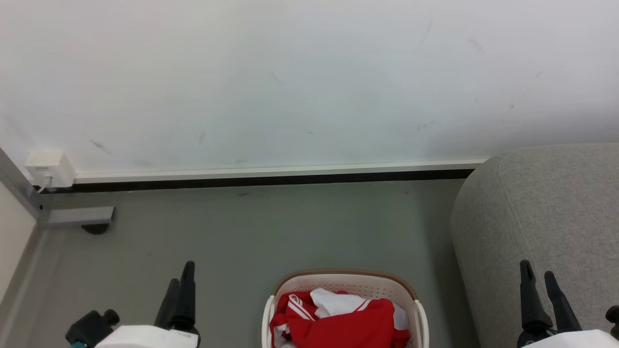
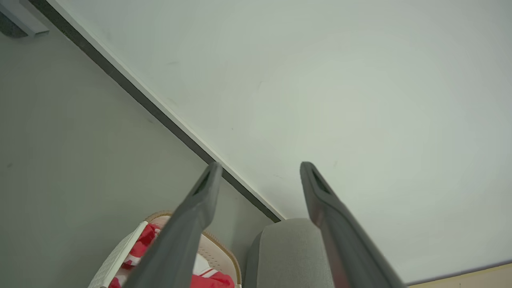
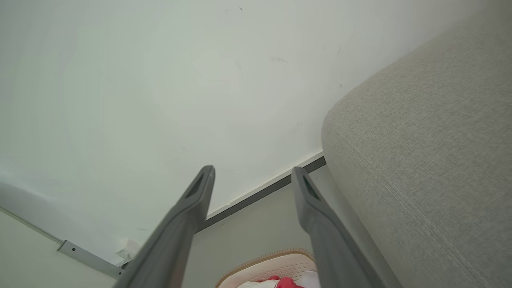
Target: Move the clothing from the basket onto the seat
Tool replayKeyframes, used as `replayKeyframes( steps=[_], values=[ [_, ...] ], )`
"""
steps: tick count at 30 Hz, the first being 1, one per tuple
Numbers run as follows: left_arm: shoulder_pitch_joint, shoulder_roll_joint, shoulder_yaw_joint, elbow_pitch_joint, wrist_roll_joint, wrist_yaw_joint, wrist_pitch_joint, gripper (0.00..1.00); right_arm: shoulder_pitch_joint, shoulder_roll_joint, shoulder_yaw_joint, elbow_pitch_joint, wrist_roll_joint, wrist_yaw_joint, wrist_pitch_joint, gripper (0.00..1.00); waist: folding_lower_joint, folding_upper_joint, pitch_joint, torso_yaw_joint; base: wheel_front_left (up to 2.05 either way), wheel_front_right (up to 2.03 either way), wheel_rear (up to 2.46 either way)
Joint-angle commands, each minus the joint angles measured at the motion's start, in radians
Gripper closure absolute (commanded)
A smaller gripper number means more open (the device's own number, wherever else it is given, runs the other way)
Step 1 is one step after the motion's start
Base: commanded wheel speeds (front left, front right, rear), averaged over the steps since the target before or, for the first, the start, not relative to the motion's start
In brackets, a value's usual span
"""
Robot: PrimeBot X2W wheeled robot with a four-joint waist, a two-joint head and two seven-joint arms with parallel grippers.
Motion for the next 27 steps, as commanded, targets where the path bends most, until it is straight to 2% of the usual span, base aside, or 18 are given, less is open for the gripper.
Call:
replayKeyframes(
  steps=[1, 18, 27],
  values=[
    [-0.008, 0.009, -0.004, -0.011, 0.042, -0.001, -0.012, 0.0, -0.01, -0.01, 0.004, -0.008, -0.043, -0.001, -0.012, 0.0, 0.0, -0.0001, 0.0, -0.001, 0.0, 0.0, 0.0],
    [0.005, 0.01, -0.024, 0.034, 0.287, 0.007, -0.063, 0.0, 0.004, -0.01, 0.016, 0.009, -0.27, -0.001, -0.064, 0.0, 0.0, -0.0001, 0.001, -0.012, 0.0, 0.0, 0.0],
    [0.013, 0.011, -0.022, 0.04, 0.402, 0.013, -0.087, 0.0, 0.01, -0.008, 0.012, 0.022, -0.347, -0.001, -0.087, 0.0, 0.0, -0.0001, -0.001, -0.016, 0.0, 0.0, 0.0]
  ],
)
